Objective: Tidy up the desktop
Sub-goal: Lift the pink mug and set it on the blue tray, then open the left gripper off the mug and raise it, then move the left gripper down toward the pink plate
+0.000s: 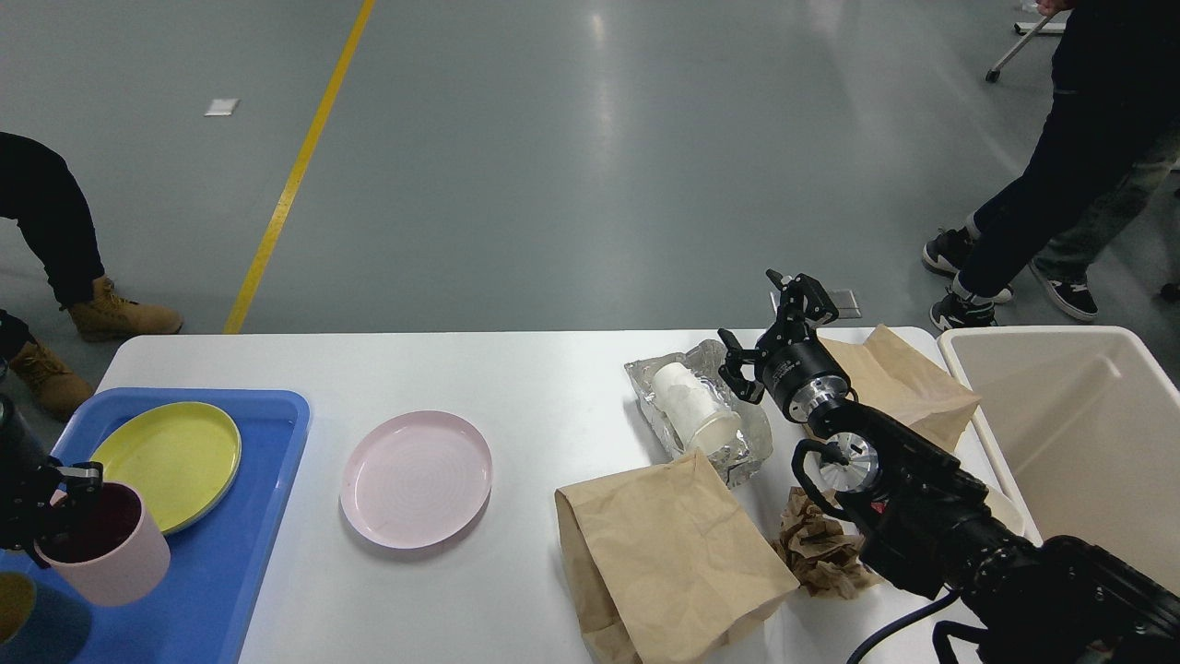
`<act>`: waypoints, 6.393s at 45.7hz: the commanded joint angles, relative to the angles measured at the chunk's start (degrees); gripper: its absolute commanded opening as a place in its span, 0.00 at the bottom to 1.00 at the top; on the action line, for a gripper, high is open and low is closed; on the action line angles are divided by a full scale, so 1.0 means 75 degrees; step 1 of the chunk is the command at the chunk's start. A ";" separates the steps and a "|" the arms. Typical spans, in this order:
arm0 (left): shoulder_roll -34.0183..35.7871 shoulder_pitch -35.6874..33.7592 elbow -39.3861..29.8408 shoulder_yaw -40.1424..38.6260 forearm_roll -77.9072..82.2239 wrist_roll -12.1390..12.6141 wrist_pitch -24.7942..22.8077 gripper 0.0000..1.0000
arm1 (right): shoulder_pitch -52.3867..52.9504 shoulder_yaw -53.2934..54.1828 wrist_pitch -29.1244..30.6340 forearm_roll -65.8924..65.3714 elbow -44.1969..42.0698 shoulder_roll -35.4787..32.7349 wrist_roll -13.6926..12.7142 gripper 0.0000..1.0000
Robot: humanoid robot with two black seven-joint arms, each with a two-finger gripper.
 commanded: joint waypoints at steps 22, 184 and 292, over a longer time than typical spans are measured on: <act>-0.0841 0.1655 0.0515 -0.1008 0.0069 0.0535 0.0792 0.00 | 0.0000 0.0000 0.0000 -0.0001 0.0000 0.0000 0.0000 1.00; -0.2681 0.0752 -0.1630 -0.1102 -0.2603 -0.0989 0.5445 0.93 | 0.0000 0.0000 0.0000 -0.0001 0.0000 0.0000 0.0000 1.00; -0.2974 0.2921 0.0397 -0.2016 -0.2826 -0.0977 0.4825 0.37 | 0.0000 0.0000 0.0000 -0.0001 0.0000 0.0000 0.0000 1.00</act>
